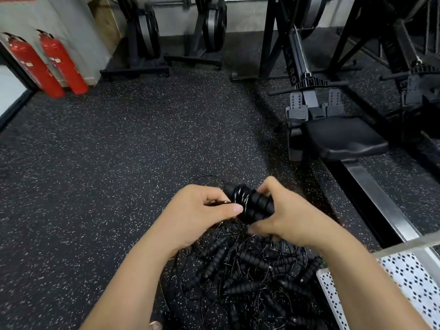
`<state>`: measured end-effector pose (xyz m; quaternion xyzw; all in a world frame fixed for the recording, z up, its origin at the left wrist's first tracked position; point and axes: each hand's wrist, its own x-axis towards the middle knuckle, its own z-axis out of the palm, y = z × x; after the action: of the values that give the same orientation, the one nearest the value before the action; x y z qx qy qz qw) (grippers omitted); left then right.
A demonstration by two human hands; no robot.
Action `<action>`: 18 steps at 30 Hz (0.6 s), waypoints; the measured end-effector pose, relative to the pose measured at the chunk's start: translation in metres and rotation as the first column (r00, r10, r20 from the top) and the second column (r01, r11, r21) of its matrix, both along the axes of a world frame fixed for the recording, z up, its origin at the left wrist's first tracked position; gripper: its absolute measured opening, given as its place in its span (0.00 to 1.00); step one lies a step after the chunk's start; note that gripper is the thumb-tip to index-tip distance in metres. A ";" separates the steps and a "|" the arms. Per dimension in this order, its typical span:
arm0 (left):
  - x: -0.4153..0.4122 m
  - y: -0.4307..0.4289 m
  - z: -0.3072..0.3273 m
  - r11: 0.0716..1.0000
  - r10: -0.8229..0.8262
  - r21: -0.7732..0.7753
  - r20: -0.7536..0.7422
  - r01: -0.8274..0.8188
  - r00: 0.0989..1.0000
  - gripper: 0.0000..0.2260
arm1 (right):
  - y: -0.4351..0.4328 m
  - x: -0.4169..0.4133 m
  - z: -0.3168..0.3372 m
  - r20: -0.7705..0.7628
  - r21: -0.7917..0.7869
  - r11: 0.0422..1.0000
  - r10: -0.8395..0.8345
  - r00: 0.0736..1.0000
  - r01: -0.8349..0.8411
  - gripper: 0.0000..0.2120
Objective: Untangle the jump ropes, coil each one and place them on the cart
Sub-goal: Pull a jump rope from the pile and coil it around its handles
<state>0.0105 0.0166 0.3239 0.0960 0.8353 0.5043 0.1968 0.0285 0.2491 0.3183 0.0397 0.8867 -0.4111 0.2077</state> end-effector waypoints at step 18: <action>-0.004 -0.014 -0.004 0.913 0.163 0.336 0.213 -0.229 0.963 0.10 | 0.005 0.018 0.040 0.020 -0.739 0.642 0.328 0.944 -0.207 0.24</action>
<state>0.0062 0.0031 0.3201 -0.0006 0.7135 0.6717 0.1992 0.0463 0.2541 0.3587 -0.1466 0.6275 -0.6889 0.3320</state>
